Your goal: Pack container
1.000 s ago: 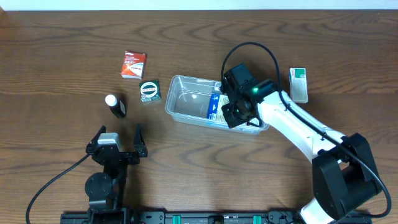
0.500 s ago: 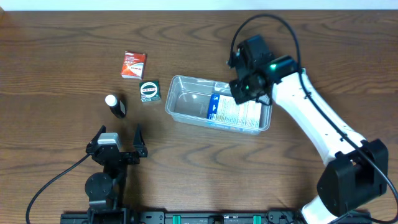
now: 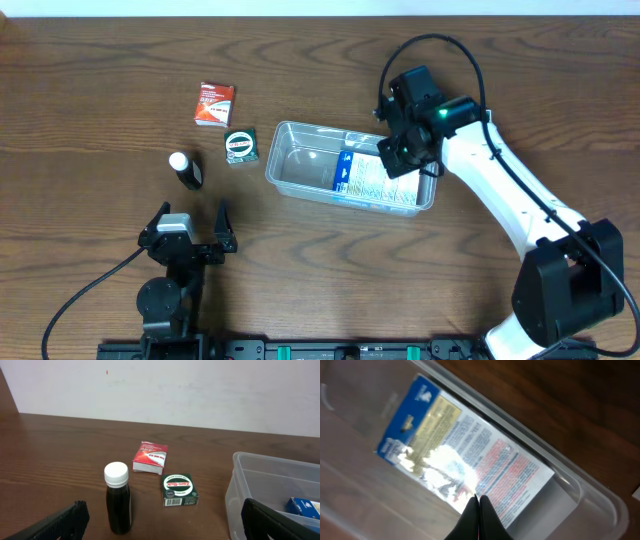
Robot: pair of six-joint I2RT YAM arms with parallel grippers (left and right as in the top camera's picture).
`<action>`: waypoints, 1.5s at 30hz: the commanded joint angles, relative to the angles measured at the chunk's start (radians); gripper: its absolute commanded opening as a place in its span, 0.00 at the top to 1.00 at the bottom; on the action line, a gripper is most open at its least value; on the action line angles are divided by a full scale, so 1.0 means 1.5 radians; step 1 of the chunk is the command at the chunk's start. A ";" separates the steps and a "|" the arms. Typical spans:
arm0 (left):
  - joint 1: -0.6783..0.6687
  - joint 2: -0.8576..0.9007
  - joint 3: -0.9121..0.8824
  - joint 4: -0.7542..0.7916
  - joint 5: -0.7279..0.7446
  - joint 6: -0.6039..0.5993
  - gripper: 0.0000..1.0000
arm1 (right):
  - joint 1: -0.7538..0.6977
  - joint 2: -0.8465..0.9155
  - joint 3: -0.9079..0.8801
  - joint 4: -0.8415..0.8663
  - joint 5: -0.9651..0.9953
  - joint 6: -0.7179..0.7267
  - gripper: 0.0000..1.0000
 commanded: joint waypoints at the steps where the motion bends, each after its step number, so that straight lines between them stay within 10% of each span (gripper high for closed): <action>1: 0.003 0.000 -0.012 -0.022 0.007 0.002 0.02 | -0.023 -0.003 -0.028 0.025 0.018 -0.010 0.99; 18: 0.003 0.000 -0.012 -0.022 0.007 0.002 0.02 | -0.051 0.001 -0.098 0.266 0.065 -0.055 0.99; 34: 0.003 0.000 -0.012 -0.022 0.007 0.002 0.02 | -0.050 -0.002 -0.042 0.234 0.066 -0.100 0.99; 41: 0.003 0.000 -0.012 -0.022 0.007 0.002 0.02 | -0.056 -0.084 0.040 0.137 0.071 -0.102 0.37; 45: 0.003 0.000 -0.012 -0.022 0.007 0.002 0.02 | -0.107 -0.137 0.044 0.087 0.075 -0.094 0.32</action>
